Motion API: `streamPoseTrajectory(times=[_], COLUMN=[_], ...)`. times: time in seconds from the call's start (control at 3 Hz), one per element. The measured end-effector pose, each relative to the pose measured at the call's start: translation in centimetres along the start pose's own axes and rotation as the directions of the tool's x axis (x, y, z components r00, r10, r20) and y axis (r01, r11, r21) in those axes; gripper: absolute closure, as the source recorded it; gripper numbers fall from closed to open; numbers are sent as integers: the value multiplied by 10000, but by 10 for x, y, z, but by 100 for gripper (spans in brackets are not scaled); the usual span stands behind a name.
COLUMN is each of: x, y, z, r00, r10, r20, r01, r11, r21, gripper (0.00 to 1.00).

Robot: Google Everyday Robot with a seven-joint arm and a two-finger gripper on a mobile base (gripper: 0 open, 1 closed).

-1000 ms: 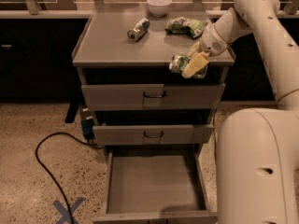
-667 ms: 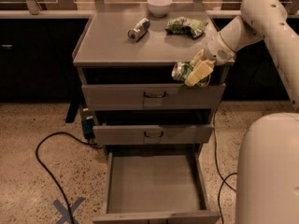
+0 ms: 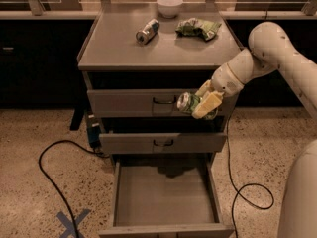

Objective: Place green can into bottom drawer

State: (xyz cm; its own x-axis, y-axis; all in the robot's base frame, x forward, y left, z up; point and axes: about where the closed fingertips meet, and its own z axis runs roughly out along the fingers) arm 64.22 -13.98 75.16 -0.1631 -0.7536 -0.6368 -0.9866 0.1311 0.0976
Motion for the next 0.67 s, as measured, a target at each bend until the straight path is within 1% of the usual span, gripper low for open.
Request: streamPoseTrajectory(times=[0.33,0.67], x=[15,15], y=[14,14], z=[29,29], r00=[9999,9999], r10=[114,114], r20=[88,88], r01=[-108,-108], r11=[9978,9978], r21=[-648,-649], gripper=[100,100])
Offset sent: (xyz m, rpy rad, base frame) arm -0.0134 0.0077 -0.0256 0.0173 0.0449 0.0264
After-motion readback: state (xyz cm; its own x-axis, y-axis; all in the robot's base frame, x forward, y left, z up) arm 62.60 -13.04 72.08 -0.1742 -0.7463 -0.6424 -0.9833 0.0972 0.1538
